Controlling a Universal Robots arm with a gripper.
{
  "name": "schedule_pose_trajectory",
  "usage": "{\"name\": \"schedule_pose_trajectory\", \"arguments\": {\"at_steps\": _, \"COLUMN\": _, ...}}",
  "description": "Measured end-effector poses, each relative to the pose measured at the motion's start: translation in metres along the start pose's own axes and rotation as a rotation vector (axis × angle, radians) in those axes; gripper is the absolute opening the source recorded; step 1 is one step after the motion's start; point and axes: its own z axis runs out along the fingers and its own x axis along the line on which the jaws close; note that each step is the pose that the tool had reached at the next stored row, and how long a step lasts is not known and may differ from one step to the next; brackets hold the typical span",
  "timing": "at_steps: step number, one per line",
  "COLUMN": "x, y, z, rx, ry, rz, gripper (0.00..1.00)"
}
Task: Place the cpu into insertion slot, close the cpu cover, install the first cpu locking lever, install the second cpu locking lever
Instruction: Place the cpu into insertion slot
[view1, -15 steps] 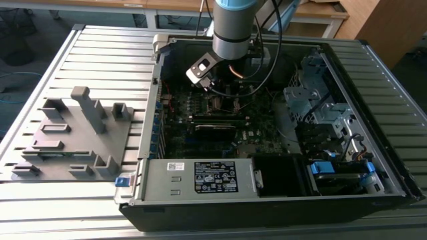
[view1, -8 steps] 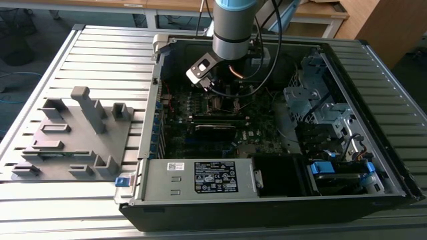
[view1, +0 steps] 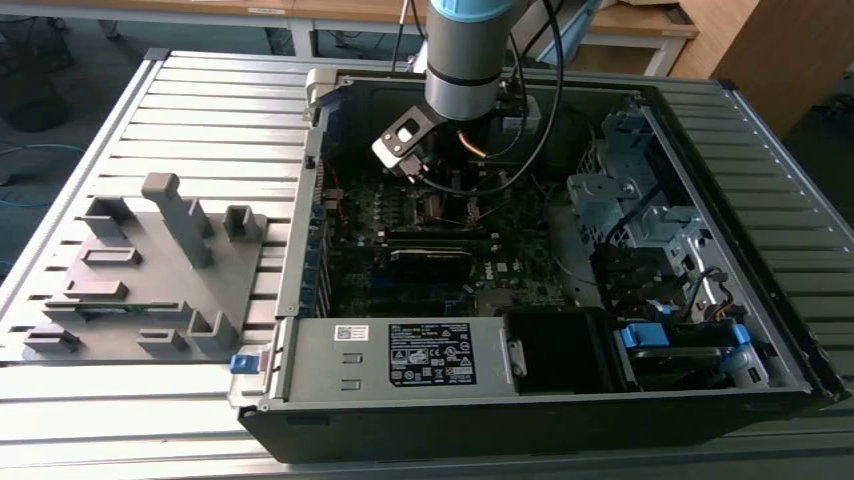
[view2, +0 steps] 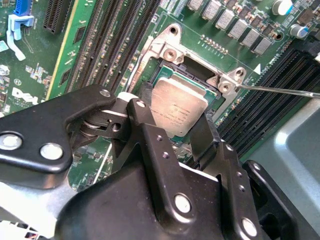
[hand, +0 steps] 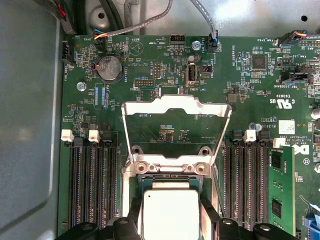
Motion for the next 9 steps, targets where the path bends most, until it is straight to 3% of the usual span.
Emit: {"name": "schedule_pose_trajectory", "arguments": {"at_steps": 9, "x": 0.0001, "y": 0.0001, "z": -0.0003, "rx": -0.0003, "ry": 0.0004, "rz": 0.000, "gripper": 0.54}}
